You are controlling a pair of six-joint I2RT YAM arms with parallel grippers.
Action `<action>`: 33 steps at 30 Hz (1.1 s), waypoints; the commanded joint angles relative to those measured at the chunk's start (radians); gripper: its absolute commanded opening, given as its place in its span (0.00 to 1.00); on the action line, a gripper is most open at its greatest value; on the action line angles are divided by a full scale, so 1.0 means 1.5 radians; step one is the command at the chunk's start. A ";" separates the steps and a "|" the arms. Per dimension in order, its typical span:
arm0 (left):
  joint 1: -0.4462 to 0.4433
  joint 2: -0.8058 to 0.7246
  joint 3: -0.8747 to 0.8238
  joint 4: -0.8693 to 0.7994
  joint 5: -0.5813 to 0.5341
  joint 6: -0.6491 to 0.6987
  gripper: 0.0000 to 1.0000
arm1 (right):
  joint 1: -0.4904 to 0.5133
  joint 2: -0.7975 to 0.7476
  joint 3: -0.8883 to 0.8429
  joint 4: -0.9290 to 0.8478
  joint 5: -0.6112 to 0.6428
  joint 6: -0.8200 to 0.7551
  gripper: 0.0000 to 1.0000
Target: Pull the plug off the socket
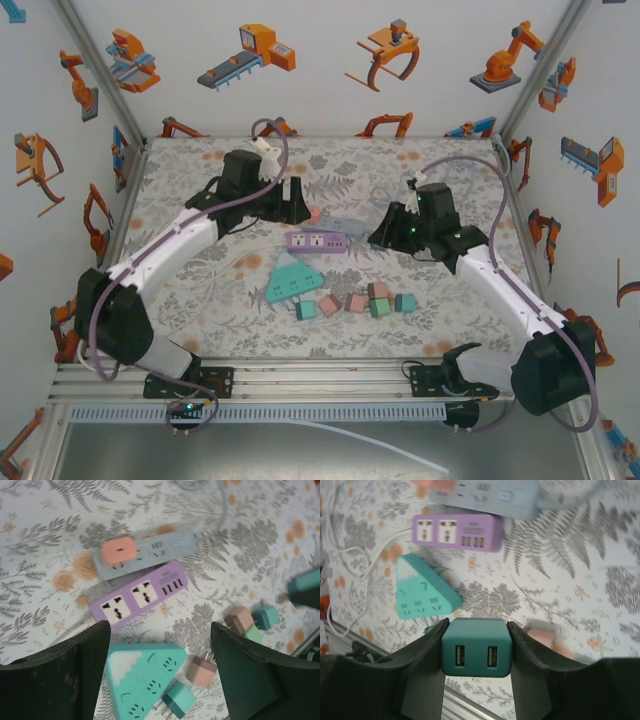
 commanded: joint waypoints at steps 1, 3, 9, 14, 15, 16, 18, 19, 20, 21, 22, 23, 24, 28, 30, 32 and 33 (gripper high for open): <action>-0.033 -0.082 -0.078 0.055 0.038 0.092 0.74 | -0.008 -0.009 -0.045 -0.023 0.044 0.125 0.00; -0.051 -0.139 -0.121 0.072 0.059 0.136 0.74 | -0.010 -0.007 -0.076 -0.027 0.063 0.157 0.00; -0.069 -0.264 -0.197 0.044 0.174 0.257 0.73 | -0.018 -0.009 -0.141 -0.034 0.172 0.250 0.00; -0.088 -0.329 -0.249 0.030 0.208 0.358 0.76 | -0.028 -0.001 -0.156 -0.033 0.208 0.286 0.00; -0.091 -0.336 -0.255 0.032 0.206 0.364 0.77 | -0.030 0.007 -0.152 -0.033 0.204 0.290 0.00; -0.091 -0.339 -0.258 0.034 0.204 0.364 0.77 | -0.031 0.014 -0.149 -0.032 0.199 0.293 0.00; -0.092 -0.337 -0.257 0.038 0.203 0.363 0.78 | -0.032 0.033 -0.143 -0.022 0.181 0.299 0.00; -0.092 -0.333 -0.256 0.037 0.203 0.361 0.78 | -0.032 0.041 -0.142 -0.019 0.178 0.299 0.00; -0.092 -0.329 -0.254 0.036 0.202 0.359 0.78 | -0.032 0.050 -0.140 -0.020 0.177 0.300 0.00; -0.093 -0.324 -0.251 0.035 0.202 0.356 0.78 | -0.032 0.058 -0.139 -0.020 0.177 0.302 0.00; -0.093 -0.321 -0.251 0.036 0.202 0.355 0.78 | -0.032 0.065 -0.139 -0.021 0.175 0.303 0.00; -0.093 -0.317 -0.249 0.036 0.201 0.355 0.79 | -0.032 0.072 -0.139 -0.020 0.170 0.304 0.00; -0.093 -0.315 -0.250 0.035 0.198 0.354 0.79 | -0.032 0.077 -0.140 -0.019 0.163 0.303 0.00; -0.094 -0.310 -0.254 0.043 0.190 0.353 0.79 | -0.032 0.085 -0.151 -0.007 0.143 0.310 0.08; -0.094 -0.307 -0.254 0.044 0.187 0.353 0.79 | -0.032 0.085 -0.158 -0.002 0.141 0.314 0.15; -0.094 -0.304 -0.254 0.044 0.181 0.353 0.79 | -0.032 0.085 -0.164 -0.003 0.143 0.317 0.24; -0.094 -0.304 -0.255 0.044 0.178 0.353 0.79 | -0.032 0.084 -0.165 -0.004 0.145 0.318 0.27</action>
